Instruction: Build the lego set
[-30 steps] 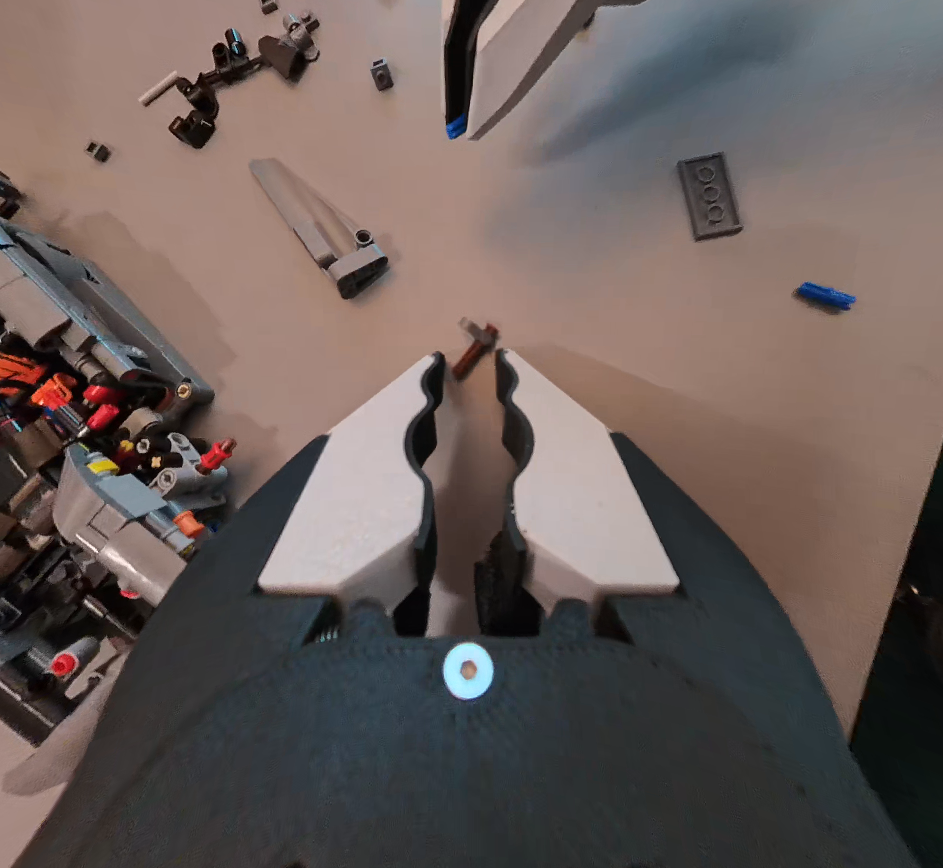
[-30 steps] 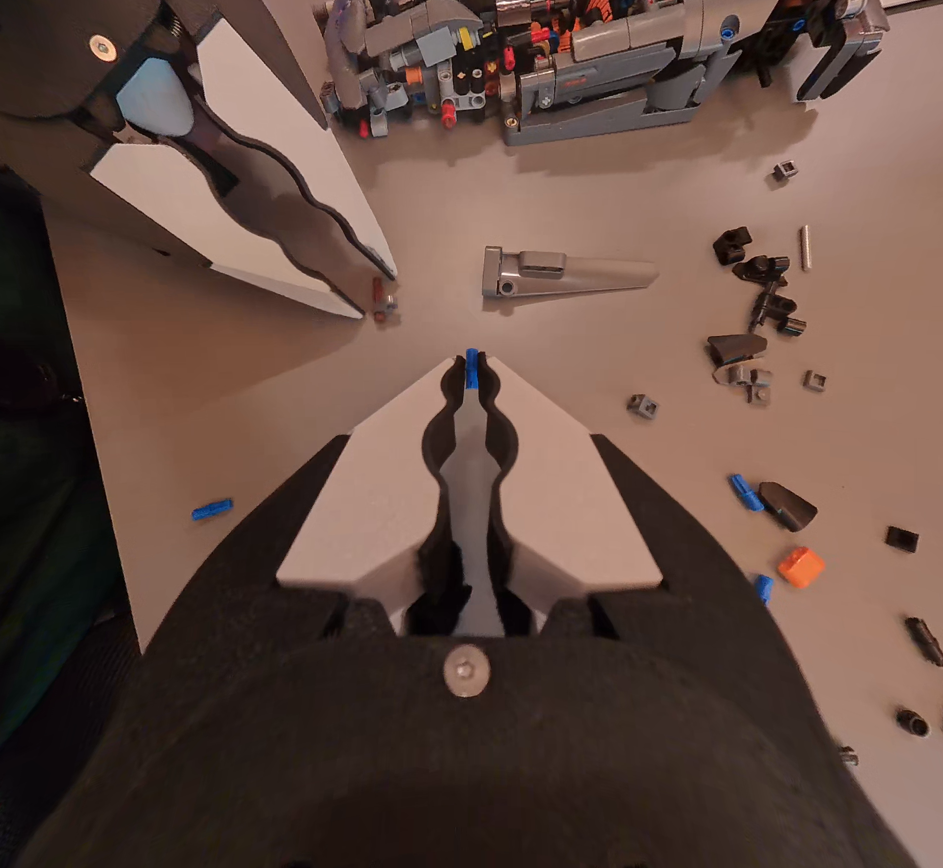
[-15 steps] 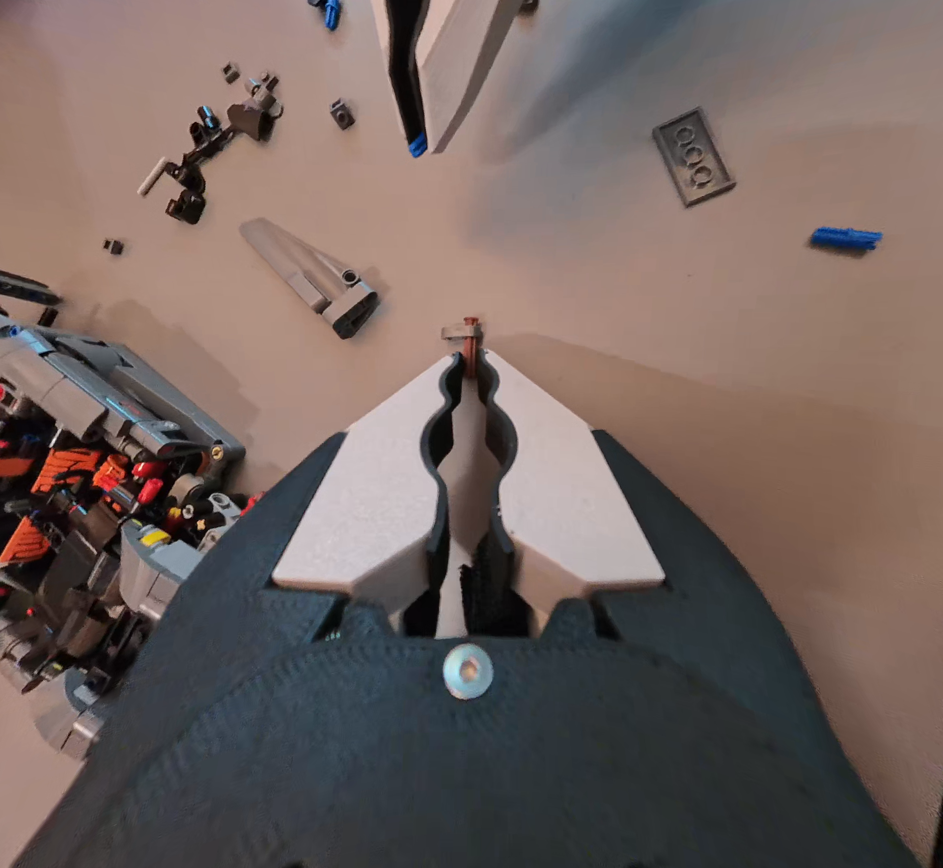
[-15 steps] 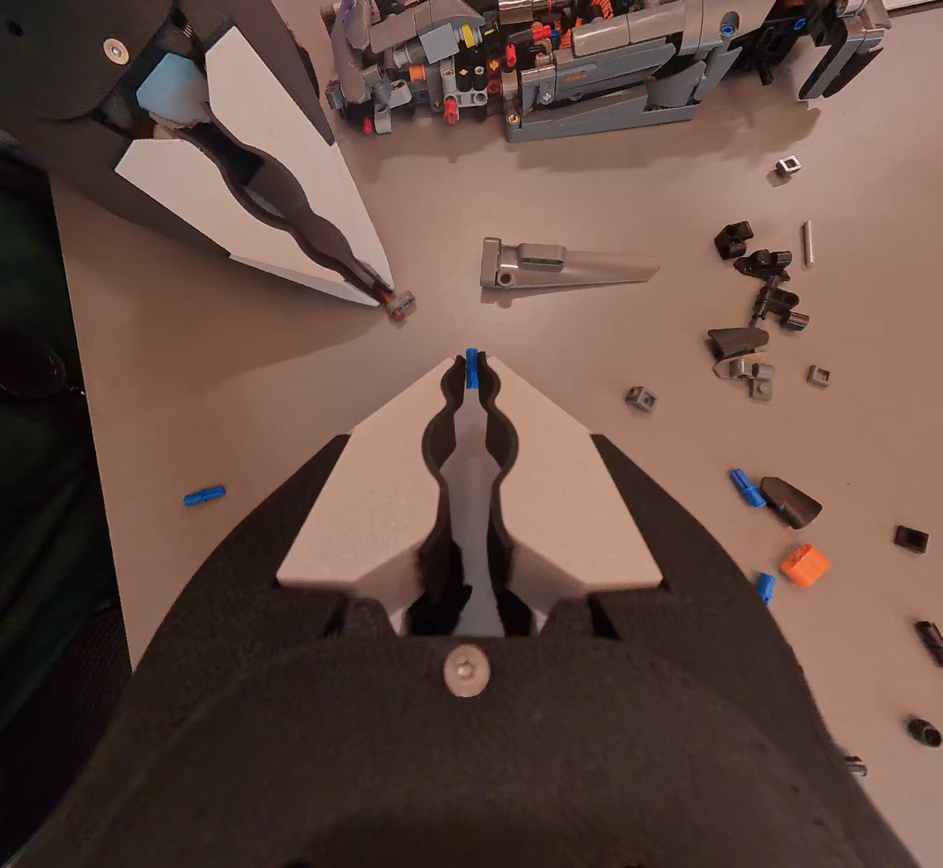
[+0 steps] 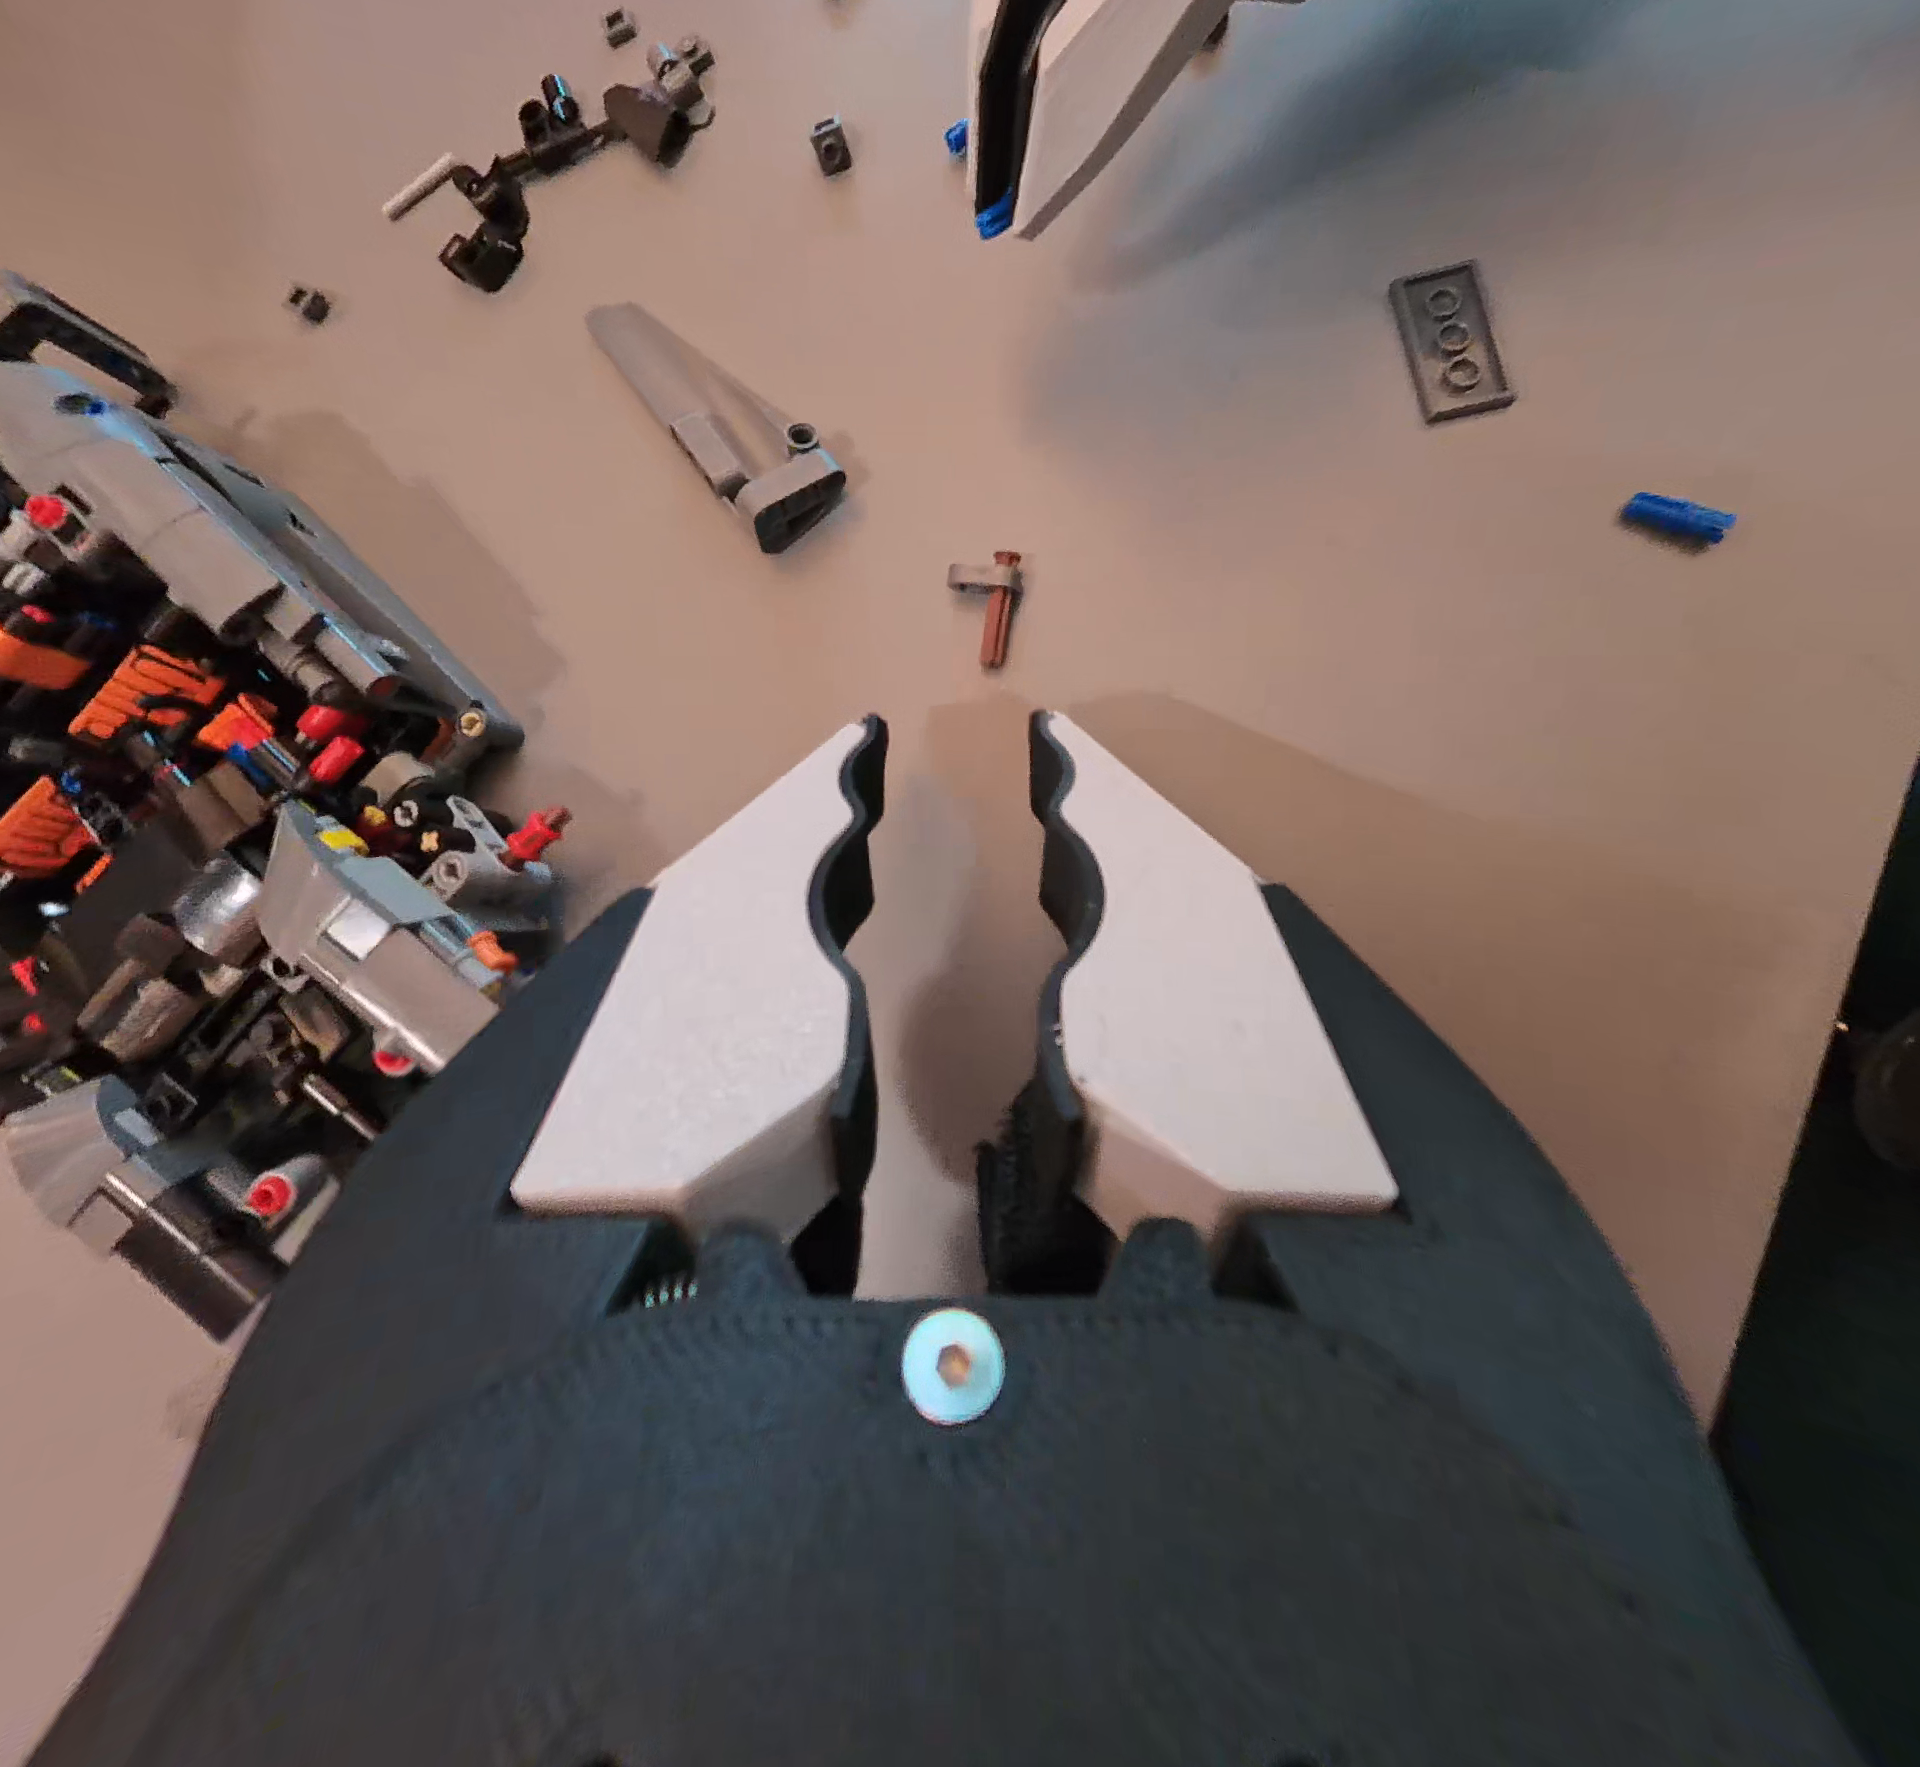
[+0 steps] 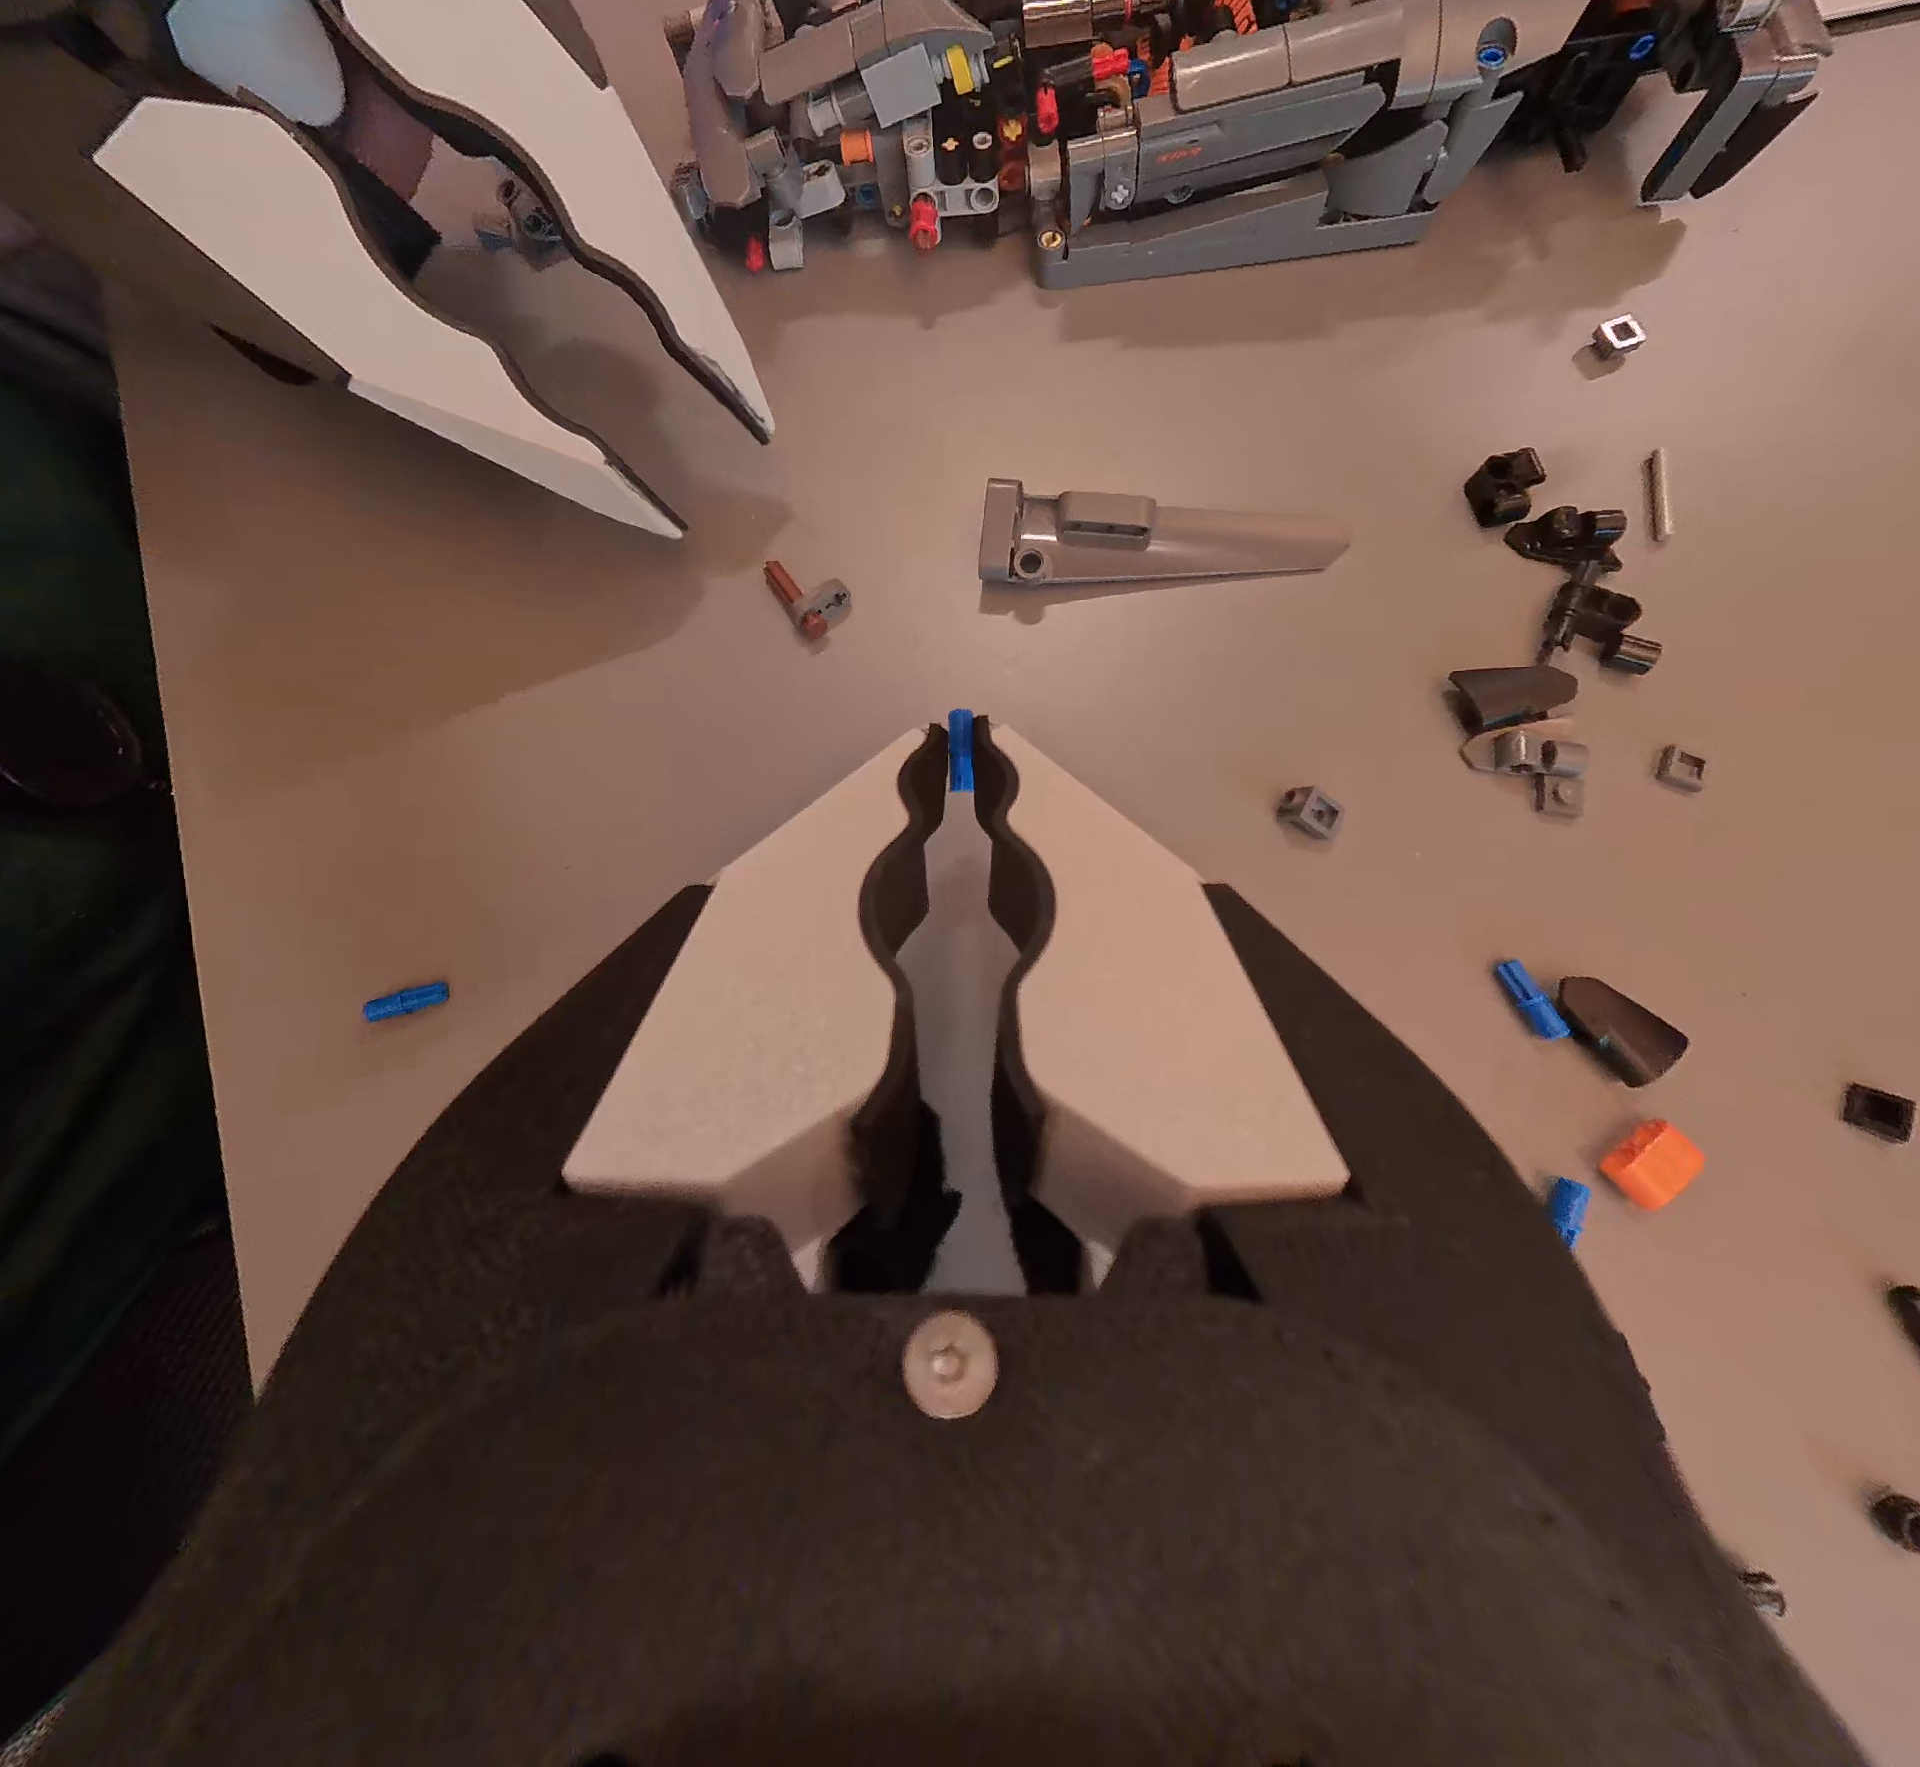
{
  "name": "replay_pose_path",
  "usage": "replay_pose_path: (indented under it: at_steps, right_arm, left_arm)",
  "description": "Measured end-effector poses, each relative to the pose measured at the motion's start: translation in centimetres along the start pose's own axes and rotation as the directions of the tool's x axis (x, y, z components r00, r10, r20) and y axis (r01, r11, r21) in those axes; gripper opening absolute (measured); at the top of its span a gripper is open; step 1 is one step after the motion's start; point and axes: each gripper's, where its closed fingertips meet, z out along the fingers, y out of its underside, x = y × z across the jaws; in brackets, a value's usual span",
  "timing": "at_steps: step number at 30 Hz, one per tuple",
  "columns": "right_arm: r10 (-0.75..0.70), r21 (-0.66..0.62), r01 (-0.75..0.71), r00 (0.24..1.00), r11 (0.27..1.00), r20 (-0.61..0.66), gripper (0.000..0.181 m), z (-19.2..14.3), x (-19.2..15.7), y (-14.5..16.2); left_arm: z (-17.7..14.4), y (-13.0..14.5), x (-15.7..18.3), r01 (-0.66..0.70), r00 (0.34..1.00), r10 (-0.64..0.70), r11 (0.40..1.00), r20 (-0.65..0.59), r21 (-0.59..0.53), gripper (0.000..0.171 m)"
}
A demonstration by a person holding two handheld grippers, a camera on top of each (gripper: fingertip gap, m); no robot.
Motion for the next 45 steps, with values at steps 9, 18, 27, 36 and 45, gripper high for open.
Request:
replay_pose_path:
  at_steps: [9,18,27,36,45]
  right_arm:
    - [-0.004,0.008,0.004,1.0,1.0,0.016,0.002,0.0,-0.1,0.1]
    - [-0.027,0.017,0.026,0.999,1.0,0.028,0.002,0.0,-0.1,-0.4]
    - [-0.03,0.017,0.029,0.998,0.999,0.056,0.002,0.3,-0.3,-0.1]
    - [-0.047,0.008,0.046,0.996,0.999,0.075,0.002,0.5,-0.6,0.2]
    - [-0.062,0.012,0.061,0.994,0.998,0.087,0.002,0.7,-0.8,0.1]
  left_arm:
    - [-0.1,1.2,0.7,0.037,0.999,-0.037,0.999,0.0,-0.024,0.03]
    - [0.0,1.3,1.0,0.043,0.999,-0.043,0.999,0.006,-0.019,0.032]
    - [0.8,0.5,0.8,0.011,1.0,-0.011,1.0,0.003,-0.028,0.03]
    - [2.1,-0.5,-0.7,-0.079,0.996,0.082,0.994,0.039,-0.074,0.023]
    - [3.5,-1.6,-3.5,-0.147,0.976,0.164,0.982,0.146,-0.119,0.022]
